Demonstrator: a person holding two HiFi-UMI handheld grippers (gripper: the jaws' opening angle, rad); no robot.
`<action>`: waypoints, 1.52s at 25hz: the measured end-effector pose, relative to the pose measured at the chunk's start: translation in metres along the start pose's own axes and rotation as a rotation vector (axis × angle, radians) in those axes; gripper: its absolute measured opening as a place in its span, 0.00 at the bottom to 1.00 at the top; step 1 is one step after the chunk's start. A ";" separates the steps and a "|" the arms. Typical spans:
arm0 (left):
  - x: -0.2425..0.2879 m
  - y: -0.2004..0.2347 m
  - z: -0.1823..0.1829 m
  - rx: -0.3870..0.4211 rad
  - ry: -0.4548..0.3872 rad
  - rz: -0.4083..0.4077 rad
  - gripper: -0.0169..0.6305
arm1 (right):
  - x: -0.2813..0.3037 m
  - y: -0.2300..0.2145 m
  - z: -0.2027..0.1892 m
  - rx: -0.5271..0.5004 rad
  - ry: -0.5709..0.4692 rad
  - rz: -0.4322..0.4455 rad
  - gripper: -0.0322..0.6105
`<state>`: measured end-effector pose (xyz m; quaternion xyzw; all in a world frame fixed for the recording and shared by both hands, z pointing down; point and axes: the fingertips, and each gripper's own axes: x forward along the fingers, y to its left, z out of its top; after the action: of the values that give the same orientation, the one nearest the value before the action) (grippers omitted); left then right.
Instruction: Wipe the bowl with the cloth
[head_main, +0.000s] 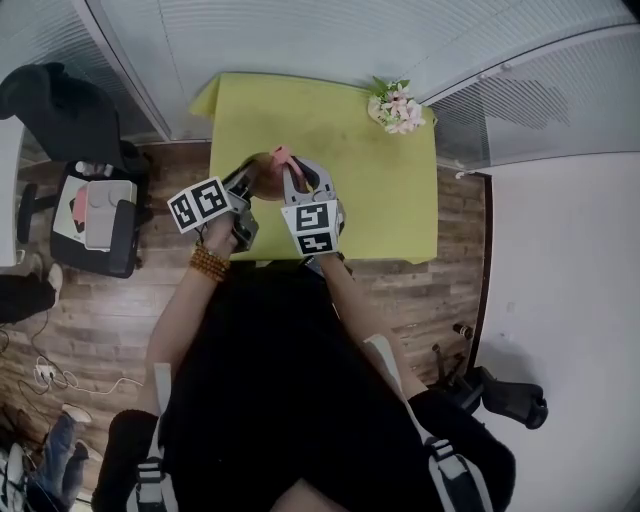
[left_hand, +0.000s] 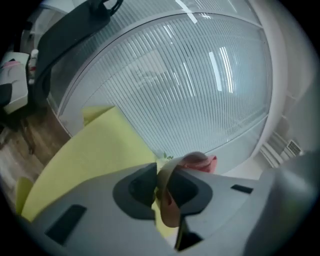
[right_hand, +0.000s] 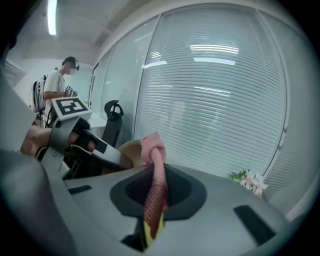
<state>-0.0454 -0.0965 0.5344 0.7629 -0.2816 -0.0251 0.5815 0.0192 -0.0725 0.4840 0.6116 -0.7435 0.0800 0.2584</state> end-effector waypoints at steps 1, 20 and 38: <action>0.000 0.001 0.001 -0.023 -0.020 0.002 0.11 | 0.000 0.000 -0.001 0.033 0.001 -0.001 0.09; 0.029 0.088 -0.019 -0.051 0.028 0.272 0.05 | -0.078 -0.065 -0.069 0.610 0.033 0.033 0.08; 0.097 0.109 -0.141 -0.094 0.519 0.177 0.35 | -0.099 -0.089 -0.054 0.457 -0.079 0.021 0.08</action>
<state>0.0440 -0.0355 0.7060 0.6883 -0.1872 0.2093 0.6689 0.1310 0.0152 0.4649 0.6490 -0.7220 0.2250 0.0828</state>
